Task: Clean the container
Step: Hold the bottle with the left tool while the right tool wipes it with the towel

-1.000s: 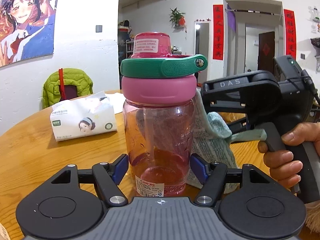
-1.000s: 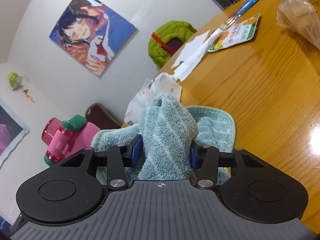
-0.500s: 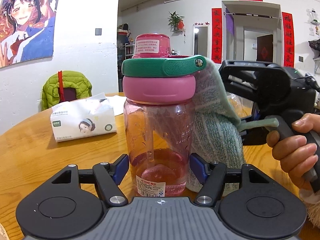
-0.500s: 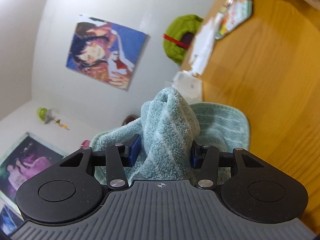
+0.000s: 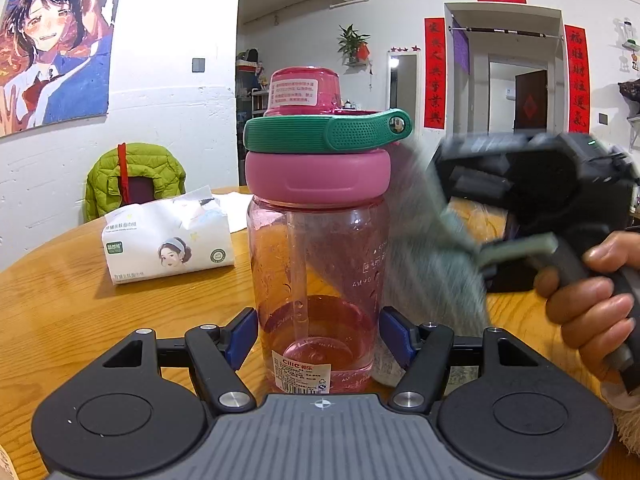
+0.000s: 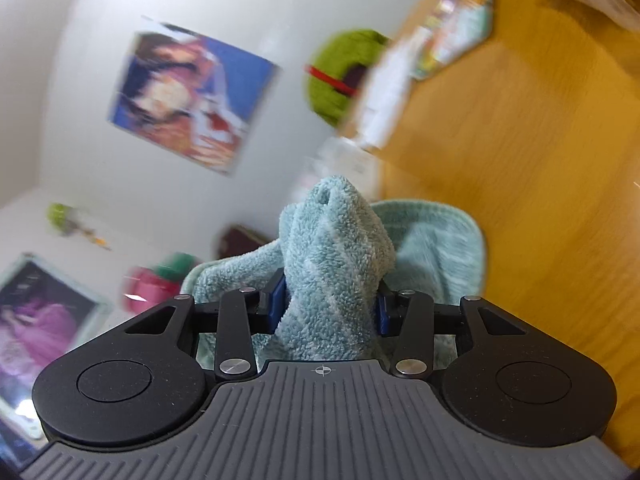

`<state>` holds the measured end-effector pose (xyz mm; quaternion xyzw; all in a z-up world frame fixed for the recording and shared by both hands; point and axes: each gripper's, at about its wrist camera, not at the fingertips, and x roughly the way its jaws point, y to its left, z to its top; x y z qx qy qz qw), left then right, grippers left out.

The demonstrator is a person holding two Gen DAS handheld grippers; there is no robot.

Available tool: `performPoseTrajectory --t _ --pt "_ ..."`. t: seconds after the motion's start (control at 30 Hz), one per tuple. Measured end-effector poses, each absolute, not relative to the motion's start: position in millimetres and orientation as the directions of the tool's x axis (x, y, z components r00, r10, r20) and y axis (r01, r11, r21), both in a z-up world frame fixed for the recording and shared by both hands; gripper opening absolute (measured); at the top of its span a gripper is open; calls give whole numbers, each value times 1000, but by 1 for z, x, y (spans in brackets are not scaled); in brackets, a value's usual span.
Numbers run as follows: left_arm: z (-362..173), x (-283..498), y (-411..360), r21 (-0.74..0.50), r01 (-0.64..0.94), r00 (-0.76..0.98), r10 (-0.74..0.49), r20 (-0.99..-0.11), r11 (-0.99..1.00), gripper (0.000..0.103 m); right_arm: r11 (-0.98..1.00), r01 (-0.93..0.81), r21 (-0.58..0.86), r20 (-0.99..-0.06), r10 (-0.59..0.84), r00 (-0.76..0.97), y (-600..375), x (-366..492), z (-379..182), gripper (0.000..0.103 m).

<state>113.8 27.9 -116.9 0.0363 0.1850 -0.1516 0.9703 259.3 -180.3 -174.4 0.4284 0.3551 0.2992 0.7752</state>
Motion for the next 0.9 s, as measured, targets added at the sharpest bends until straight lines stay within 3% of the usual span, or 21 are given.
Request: performPoseTrajectory --t 0.03,0.07,0.67,0.8,0.9 --pt "-117 114 28 17 307 886 -279 -369 952 64 505 -117 855 -367 749 551 -176 264 -180 46" --pt "-117 114 27 19 307 887 -278 -369 952 64 510 -114 853 -373 747 550 -176 264 -181 43" --pt "-117 114 28 22 307 886 -277 -372 951 64 536 -112 837 -396 734 552 -177 264 -183 43" --pt "-117 114 28 22 306 886 -276 -373 952 64 377 -245 893 -166 783 599 -191 249 -163 44" --pt "-118 114 27 27 305 887 -273 -373 952 64 338 -272 901 -121 798 591 -192 246 -160 46"
